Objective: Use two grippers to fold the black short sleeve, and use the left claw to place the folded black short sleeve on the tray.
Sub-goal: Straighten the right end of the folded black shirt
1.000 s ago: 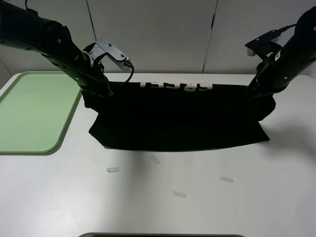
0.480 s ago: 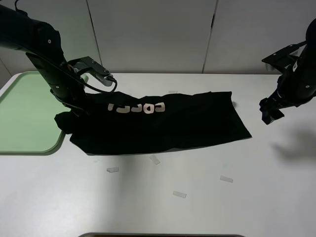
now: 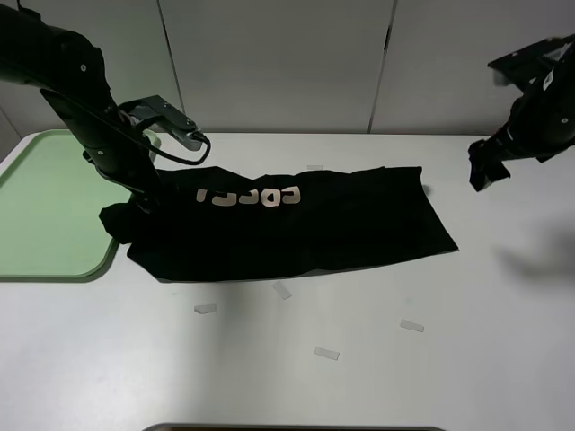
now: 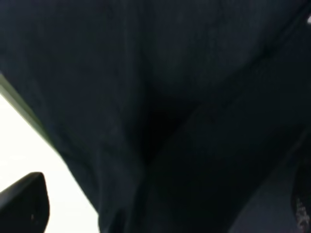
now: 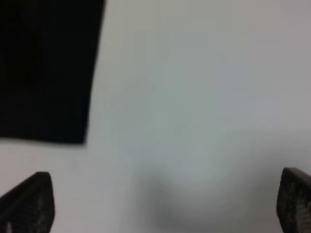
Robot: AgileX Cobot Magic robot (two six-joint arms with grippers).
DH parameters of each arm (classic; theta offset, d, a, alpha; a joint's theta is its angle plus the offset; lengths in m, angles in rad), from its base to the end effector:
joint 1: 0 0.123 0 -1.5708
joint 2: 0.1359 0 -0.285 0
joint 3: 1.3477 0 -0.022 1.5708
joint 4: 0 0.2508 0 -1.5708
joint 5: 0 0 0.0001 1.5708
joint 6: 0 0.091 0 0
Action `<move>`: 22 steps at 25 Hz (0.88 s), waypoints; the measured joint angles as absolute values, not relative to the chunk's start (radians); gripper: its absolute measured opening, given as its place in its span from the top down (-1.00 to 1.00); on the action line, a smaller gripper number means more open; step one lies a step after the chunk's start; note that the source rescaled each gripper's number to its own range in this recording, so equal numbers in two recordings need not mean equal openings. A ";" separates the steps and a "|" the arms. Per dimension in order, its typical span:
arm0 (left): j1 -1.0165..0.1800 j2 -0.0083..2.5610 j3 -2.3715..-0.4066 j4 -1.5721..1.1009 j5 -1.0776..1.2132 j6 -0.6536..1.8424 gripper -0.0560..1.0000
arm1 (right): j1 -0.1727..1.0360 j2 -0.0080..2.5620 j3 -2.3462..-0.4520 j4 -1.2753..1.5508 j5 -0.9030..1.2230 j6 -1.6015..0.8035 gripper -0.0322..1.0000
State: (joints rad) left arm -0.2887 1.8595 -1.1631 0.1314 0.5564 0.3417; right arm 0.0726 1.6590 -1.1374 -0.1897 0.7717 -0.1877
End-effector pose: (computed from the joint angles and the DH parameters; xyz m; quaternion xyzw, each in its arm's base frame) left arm 0.3581 -0.0998 0.1739 0.3483 0.9145 0.0505 0.1995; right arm 0.3329 0.0122 0.2313 -0.1814 0.9636 -0.0875 0.1758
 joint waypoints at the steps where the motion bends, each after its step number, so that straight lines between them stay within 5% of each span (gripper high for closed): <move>1: -0.289 1.842 -1.175 0.131 0.569 0.342 -0.99 | 0.073 1.656 -1.161 -0.173 0.796 -0.188 -1.00; 10: -0.289 1.673 -1.237 0.131 0.655 0.306 -1.00 | 0.080 1.653 -1.285 -0.050 0.958 -0.185 -1.00; 22: -0.289 1.384 -1.237 0.135 0.902 0.130 -1.00 | 0.247 1.653 -1.285 -0.035 1.009 -0.160 -1.00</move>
State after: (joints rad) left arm -0.2887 1.3845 -1.2374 0.1347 0.9020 0.1302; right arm 0.2473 1.6528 -1.2845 -0.0353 1.0094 -0.1602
